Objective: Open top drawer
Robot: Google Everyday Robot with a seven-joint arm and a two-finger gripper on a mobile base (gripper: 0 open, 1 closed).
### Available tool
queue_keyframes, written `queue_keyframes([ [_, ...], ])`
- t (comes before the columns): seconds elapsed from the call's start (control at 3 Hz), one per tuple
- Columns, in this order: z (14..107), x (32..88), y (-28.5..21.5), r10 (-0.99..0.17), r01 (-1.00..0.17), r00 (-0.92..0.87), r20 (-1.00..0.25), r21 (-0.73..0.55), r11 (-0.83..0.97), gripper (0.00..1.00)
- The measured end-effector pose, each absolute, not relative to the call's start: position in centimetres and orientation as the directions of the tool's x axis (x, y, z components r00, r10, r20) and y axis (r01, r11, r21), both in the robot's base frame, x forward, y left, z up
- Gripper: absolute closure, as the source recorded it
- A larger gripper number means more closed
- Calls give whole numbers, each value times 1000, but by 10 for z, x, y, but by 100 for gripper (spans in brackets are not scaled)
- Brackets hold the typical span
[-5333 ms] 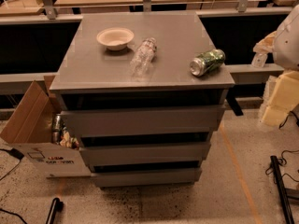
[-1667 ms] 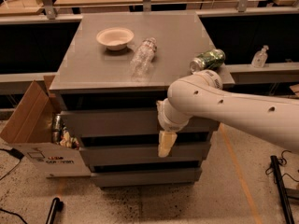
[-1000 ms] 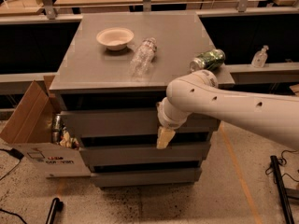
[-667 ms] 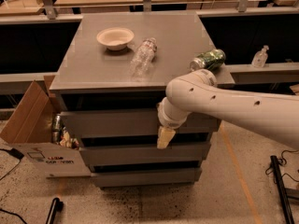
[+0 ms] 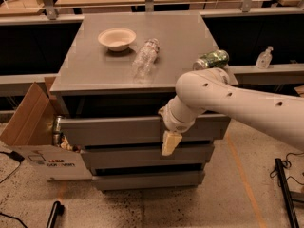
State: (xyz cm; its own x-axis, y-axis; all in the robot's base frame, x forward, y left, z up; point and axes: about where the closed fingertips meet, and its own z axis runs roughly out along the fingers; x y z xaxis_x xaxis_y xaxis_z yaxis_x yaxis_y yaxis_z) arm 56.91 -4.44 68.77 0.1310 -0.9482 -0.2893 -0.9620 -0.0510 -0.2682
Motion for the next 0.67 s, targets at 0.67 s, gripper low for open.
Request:
queue_keyframes([
  [0.67, 690, 481, -28, -900, -964, 265, -347, -88, -250, 24],
])
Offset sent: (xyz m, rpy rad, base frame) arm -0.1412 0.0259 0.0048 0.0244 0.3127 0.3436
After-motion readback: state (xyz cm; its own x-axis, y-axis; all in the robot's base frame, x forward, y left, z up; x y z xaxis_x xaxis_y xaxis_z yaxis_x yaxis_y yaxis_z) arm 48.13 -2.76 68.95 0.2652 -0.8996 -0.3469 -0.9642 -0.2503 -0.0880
